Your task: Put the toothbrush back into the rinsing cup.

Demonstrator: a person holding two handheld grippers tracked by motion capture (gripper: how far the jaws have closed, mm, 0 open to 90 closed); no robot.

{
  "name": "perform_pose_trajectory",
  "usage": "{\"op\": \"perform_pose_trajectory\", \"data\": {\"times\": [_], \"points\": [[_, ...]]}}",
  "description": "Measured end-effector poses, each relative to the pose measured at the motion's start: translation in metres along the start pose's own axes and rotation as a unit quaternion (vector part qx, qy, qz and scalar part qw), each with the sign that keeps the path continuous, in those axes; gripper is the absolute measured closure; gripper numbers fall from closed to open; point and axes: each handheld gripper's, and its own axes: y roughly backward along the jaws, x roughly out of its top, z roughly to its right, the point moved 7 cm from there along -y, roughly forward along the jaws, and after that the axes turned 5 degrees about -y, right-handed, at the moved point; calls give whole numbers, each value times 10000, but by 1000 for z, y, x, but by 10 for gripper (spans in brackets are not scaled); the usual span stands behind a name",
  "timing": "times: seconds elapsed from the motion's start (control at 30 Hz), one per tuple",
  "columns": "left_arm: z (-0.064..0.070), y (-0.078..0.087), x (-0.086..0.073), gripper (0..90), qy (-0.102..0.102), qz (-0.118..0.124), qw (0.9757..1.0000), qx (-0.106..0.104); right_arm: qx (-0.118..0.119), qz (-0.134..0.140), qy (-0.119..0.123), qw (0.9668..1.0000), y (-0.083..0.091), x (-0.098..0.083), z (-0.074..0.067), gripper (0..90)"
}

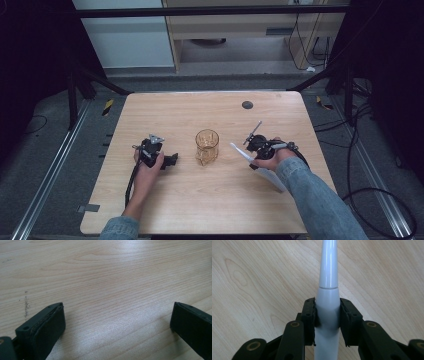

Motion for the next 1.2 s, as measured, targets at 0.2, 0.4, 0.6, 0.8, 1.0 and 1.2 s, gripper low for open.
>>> {"op": "perform_pose_trajectory", "data": {"times": [0.2, 0.4, 0.6, 0.8, 1.0, 1.2], "points": [[0, 0, 0, 0, 4, 3, 10000, 0, -45, 185, -67, 9998, 19, 5, 5, 674], [0, 0, 0, 0, 0, 1, 10000, -2, -122, 490, -145, 9986, 39, 11, 13, 674], [0, 0, 0, 0, -2, -1, 10000, -1, -138, 798, -284, 9963, 52, 18, 19, 674], [0, 0, 0, 0, -2, -1, 10000, -1, -233, 1143, -333, 9926, 65, 27, 25, 674], [0, 0, 0, 0, -4, -1, 10000, -2, -281, 1481, -433, 9876, 72, 34, 28, 674], [0, 0, 0, 0, -4, -1, 10000, -2, -368, 1736, -561, 9825, 74, 42, 31, 674]]}}
